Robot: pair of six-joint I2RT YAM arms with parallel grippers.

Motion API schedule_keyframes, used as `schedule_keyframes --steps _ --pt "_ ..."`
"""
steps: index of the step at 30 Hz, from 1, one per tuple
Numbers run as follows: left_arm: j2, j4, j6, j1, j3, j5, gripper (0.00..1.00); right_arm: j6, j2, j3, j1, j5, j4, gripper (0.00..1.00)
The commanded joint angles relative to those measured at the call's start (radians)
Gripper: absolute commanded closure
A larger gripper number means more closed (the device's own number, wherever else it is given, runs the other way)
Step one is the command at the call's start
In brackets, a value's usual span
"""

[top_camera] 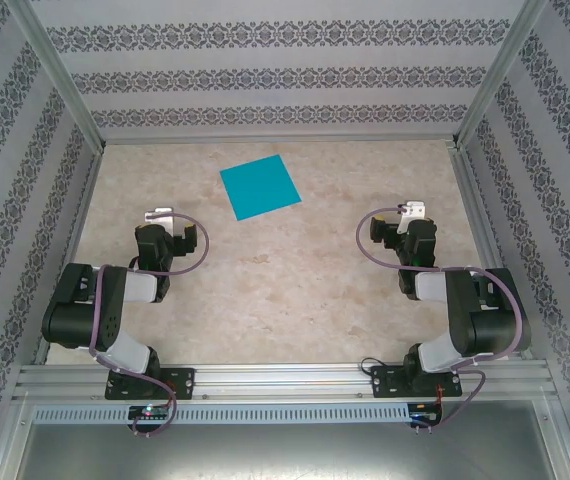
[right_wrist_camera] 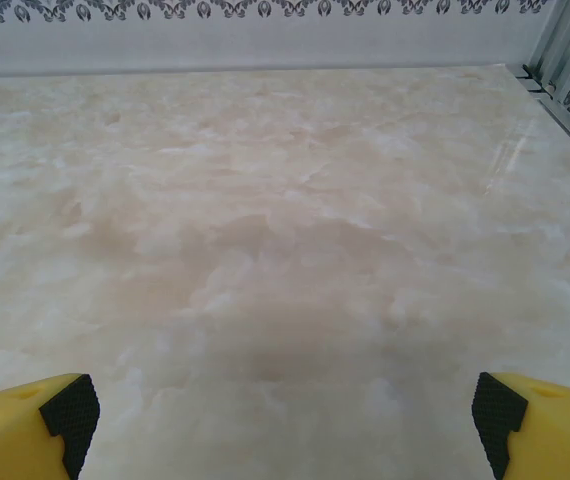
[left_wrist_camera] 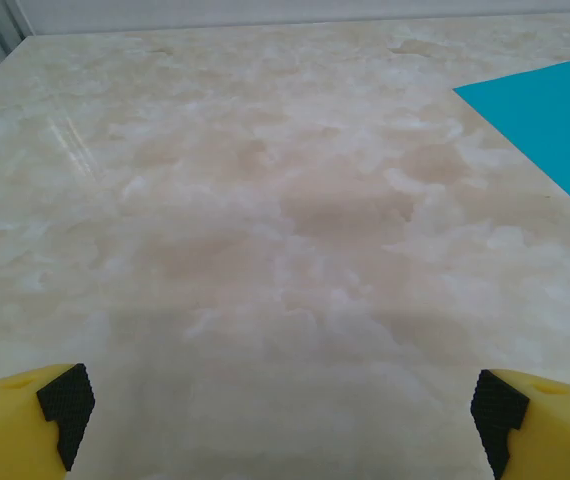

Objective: Fold a paper plane with a square sheet of paper (pick it up from the middle)
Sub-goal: Move the square sheet of paper to the center of the table.

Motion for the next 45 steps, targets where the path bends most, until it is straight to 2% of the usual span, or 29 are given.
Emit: schedule_keyframes --steps 1,20,25,28,31,35,40,45 --pt "0.005 0.014 -0.008 0.011 0.016 0.014 0.0 -0.016 0.002 0.009 0.005 -0.011 0.034 0.02" --pt "0.004 0.01 -0.01 0.011 0.018 0.015 0.0 -0.017 0.003 0.01 0.005 -0.012 0.032 0.02" --pt "-0.019 -0.011 -0.011 0.012 0.019 0.005 0.0 -0.017 -0.041 -0.019 0.005 -0.008 0.057 0.02" --pt "-0.079 -0.146 -0.011 0.01 0.066 0.001 0.0 0.0 -0.165 -0.006 0.008 0.049 -0.089 0.02" --pt "-0.145 -0.275 -0.02 0.008 0.109 -0.015 0.0 0.043 -0.286 0.09 0.03 0.077 -0.411 0.02" --pt "-0.24 -0.515 -0.104 0.008 0.213 -0.015 0.0 0.172 -0.33 0.253 0.101 0.145 -0.736 0.02" --pt "-0.291 -0.846 -0.236 0.006 0.402 0.023 0.0 0.276 -0.217 0.485 0.25 0.146 -0.97 0.02" --pt "-0.285 -0.965 -0.335 0.005 0.484 0.095 0.0 0.333 0.012 0.723 0.399 0.098 -1.116 0.02"
